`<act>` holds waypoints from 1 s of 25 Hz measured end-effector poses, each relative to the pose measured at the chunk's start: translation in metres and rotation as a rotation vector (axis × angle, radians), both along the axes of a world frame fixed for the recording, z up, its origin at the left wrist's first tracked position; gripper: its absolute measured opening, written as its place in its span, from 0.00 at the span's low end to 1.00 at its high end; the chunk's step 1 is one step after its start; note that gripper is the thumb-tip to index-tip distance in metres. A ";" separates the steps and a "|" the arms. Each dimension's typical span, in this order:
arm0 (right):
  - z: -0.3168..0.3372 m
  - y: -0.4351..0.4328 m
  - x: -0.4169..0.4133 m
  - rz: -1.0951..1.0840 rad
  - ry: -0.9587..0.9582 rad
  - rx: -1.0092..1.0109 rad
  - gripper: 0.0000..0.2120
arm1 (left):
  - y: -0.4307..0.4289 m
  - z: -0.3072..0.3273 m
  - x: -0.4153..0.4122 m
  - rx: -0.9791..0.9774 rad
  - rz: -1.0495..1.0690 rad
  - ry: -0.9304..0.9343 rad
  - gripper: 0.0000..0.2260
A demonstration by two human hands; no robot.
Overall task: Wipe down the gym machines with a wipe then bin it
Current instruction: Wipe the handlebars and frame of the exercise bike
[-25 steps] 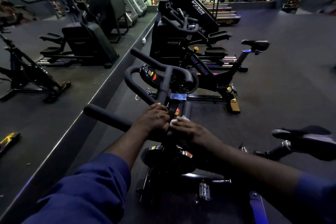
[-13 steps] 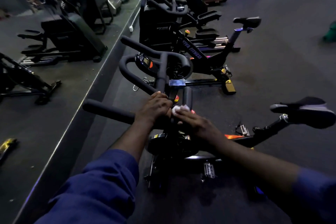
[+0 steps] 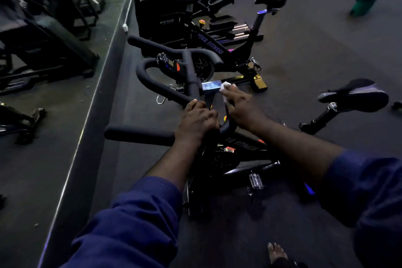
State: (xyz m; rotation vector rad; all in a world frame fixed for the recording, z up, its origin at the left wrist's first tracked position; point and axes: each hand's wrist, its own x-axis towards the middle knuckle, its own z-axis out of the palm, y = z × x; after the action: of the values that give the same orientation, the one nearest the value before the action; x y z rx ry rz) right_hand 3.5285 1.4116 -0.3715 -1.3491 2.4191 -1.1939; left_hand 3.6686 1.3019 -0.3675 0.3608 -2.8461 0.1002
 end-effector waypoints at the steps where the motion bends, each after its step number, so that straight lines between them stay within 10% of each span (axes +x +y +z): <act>1: 0.003 -0.005 0.000 -0.027 -0.005 0.038 0.18 | -0.001 0.000 -0.001 -0.003 0.003 0.002 0.16; 7: 0.005 -0.010 0.002 0.068 0.268 0.200 0.16 | -0.003 -0.001 0.001 -0.101 -0.041 0.013 0.20; 12: 0.016 -0.053 -0.023 -0.184 -0.097 0.344 0.17 | 0.003 0.004 0.001 -0.086 0.008 -0.035 0.15; 19: -0.018 -0.018 0.014 -0.597 -0.711 -0.271 0.16 | 0.006 0.004 0.001 -0.036 0.010 0.056 0.20; 25: -0.045 0.018 0.090 -0.399 -0.533 -0.359 0.23 | 0.004 0.001 0.001 -0.012 0.008 0.057 0.13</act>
State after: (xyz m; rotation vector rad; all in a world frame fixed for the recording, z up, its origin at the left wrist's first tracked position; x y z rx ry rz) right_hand 3.6186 1.4296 -0.4166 -0.4906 2.1884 -1.8677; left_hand 3.6699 1.3055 -0.3667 0.3671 -2.7866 0.1063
